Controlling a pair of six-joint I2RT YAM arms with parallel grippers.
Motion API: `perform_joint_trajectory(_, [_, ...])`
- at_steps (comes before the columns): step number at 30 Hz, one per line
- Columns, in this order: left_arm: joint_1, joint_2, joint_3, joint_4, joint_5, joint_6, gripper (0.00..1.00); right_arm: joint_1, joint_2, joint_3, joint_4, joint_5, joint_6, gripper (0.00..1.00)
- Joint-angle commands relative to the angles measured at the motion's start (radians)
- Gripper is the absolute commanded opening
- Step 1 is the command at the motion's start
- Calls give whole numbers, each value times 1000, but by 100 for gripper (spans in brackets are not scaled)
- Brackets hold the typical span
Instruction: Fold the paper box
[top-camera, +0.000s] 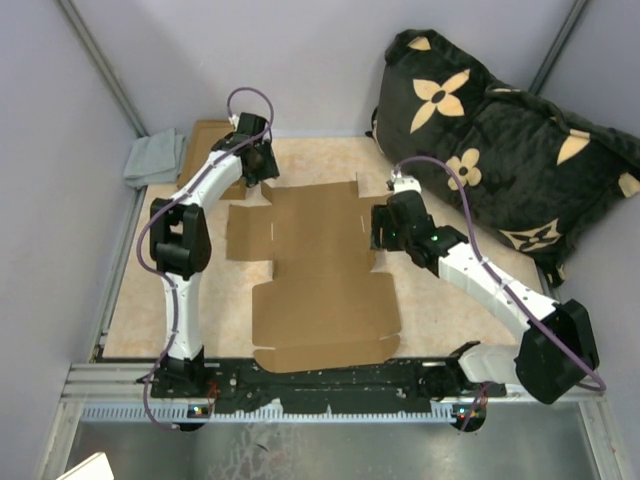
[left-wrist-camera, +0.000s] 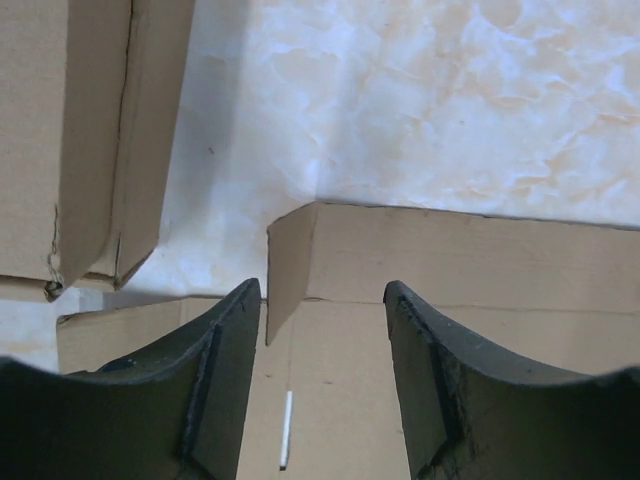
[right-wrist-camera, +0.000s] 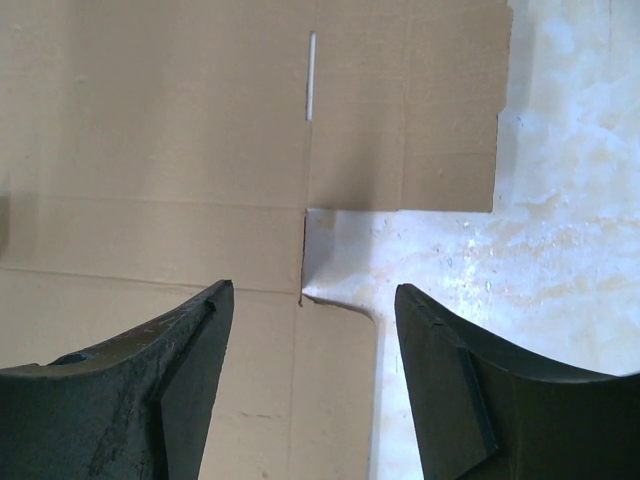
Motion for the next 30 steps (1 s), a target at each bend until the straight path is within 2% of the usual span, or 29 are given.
perform_joint_trajectory(1, [12, 43, 85, -87, -44, 49, 59, -5, -53, -19, 21, 3, -6, 67])
perform_joint_trajectory(8, [30, 103, 80, -61, 28, 52, 51, -6, -55, -23, 22, -21, -10, 67])
perform_joint_trajectory(12, [32, 124, 67, -17, 75, 52, 42, -6, -57, -19, 9, -28, -11, 67])
perform_joint_trajectory(14, [32, 128, 68, -4, 87, 49, 33, -6, -59, -12, 0, -28, -15, 67])
perform_joint_trajectory(17, [33, 108, 63, 8, 113, 57, 10, -6, -58, -4, -16, -19, -20, 67])
perform_joint_trajectory(18, [33, 95, 57, 12, 126, 65, 6, -6, -55, -1, -19, -16, -21, 67])
perform_joint_trajectory(22, [32, -21, -25, 72, 159, 77, 0, -8, -41, 15, -29, -20, -19, 67])
perform_joint_trajectory(30, [29, -448, -464, 405, 251, 67, 1, -11, -1, 124, -110, -43, -45, 68])
